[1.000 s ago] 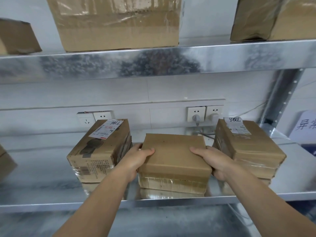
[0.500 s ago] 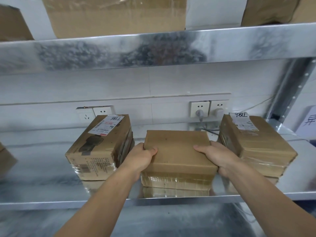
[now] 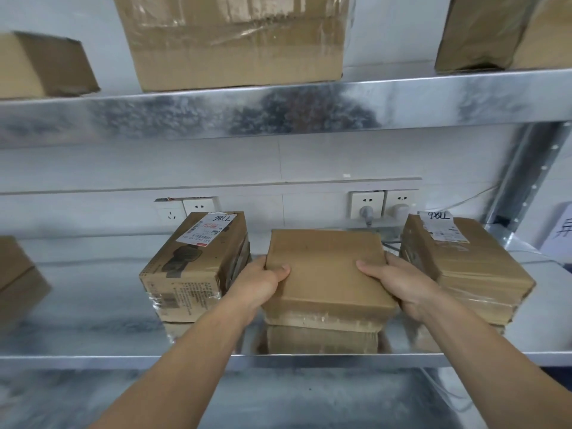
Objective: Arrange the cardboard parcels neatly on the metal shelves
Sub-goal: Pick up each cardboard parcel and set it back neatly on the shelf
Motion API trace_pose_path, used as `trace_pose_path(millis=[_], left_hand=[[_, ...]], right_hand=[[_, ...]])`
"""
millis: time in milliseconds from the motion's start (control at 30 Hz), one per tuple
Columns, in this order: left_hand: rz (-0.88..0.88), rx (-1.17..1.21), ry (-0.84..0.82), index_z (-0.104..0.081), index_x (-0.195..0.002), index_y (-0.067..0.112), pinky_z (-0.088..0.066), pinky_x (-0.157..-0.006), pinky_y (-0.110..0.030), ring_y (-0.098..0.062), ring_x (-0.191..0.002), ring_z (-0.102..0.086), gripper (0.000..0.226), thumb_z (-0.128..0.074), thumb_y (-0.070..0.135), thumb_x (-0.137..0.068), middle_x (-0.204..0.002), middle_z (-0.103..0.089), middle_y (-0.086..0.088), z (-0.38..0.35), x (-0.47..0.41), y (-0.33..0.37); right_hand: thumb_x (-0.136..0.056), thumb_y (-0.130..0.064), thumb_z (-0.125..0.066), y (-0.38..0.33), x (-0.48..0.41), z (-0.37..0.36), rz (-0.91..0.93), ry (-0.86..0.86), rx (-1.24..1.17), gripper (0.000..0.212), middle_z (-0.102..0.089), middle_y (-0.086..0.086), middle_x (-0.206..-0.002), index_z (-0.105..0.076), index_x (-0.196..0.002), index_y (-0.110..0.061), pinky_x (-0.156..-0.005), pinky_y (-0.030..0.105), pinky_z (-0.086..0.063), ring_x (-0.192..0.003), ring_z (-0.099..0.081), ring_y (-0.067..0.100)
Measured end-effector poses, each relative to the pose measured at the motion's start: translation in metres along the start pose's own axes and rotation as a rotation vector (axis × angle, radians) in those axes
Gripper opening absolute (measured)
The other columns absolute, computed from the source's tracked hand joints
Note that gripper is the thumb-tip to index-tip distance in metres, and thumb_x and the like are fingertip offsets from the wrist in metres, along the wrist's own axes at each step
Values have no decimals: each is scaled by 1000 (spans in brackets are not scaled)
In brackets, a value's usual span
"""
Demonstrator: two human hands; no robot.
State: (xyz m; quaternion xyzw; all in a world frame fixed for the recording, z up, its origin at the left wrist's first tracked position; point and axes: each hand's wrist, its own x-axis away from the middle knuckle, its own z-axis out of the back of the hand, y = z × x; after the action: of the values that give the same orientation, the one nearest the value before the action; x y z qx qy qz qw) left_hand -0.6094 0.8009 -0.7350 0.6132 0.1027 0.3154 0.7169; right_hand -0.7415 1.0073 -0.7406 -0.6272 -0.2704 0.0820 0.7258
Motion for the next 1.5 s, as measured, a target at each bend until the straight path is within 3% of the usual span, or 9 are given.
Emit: trace_pose_path(millis=[100,300,633,867,1000,1100,1300,1400,1500], left_hand=[[-68,36,11,-60,-126,20,-53,-91,-31,-16,-102,-68,28,-66,16,-98,-113,-73,2,3,2,3],[-145,154,47,-57,-120,25,-53,-83,-32,-15,-97,-68,29,-66,10,-96,-109,-71,4,7,8,15],[-37,261,39,-56,-106,33,-52,-83,-37,-19,-100,-65,16,-59,47,-98,-107,-68,4,9,14,27],[35,175,46,-56,-111,31,-52,-81,-38,-21,-101,-64,21,-59,48,-99,-113,-67,2,0,9,29],[67,145,40,-59,-105,28,-52,-76,-38,-22,-99,-65,17,-60,44,-100,-110,-68,-1,-2,5,24],[72,161,33,-61,-110,25,-53,-77,-38,-24,-102,-66,18,-61,40,-100,-113,-70,-2,-2,3,21],[67,185,43,-62,-111,25,-54,-89,-46,-27,-102,-66,13,-62,25,-98,-112,-71,-5,0,-3,19],[76,164,44,-62,-116,23,-53,-98,-54,-29,-104,-67,22,-63,23,-94,-110,-72,-7,2,-7,20],[93,129,47,-60,-115,23,-50,-100,-57,-31,-107,-65,24,-63,30,-92,-113,-70,-9,3,-10,19]], right_hand=[[-94,-17,-74,-7,8,1,89,-12,-73,48,-71,3,-119,-51,-136,-19,-95,38,-54,-108,-68,20],[-100,-27,-63,-19,17,4,138,1,-254,41,-66,1,-123,-47,-138,-21,-76,34,-49,-103,-64,13],[-99,-52,-58,-32,18,8,126,28,-314,40,-69,-3,-114,-59,-129,-26,-81,39,-53,-100,-64,17],[-97,-36,-68,-26,13,4,117,96,-199,32,-69,5,-115,-55,-123,-21,-85,40,-55,-99,-67,19],[-96,-25,-71,-24,11,3,102,95,-180,43,-66,6,-109,-50,-132,-13,-71,34,-53,-92,-67,18],[-97,-23,-70,-20,9,4,94,66,-176,51,-67,5,-113,-46,-142,-16,-74,34,-55,-96,-69,19],[-101,-14,-63,-20,6,4,94,9,-174,65,-66,-6,-115,-32,-157,-30,-67,28,-55,-97,-70,14],[-103,-10,-57,-20,6,1,77,-11,-160,52,-72,-5,-111,-43,-147,-32,-64,24,-55,-92,-72,11],[-103,-22,-60,-22,4,-1,70,7,-160,61,-65,0,-131,-35,-158,-27,-72,30,-54,-104,-68,15]])
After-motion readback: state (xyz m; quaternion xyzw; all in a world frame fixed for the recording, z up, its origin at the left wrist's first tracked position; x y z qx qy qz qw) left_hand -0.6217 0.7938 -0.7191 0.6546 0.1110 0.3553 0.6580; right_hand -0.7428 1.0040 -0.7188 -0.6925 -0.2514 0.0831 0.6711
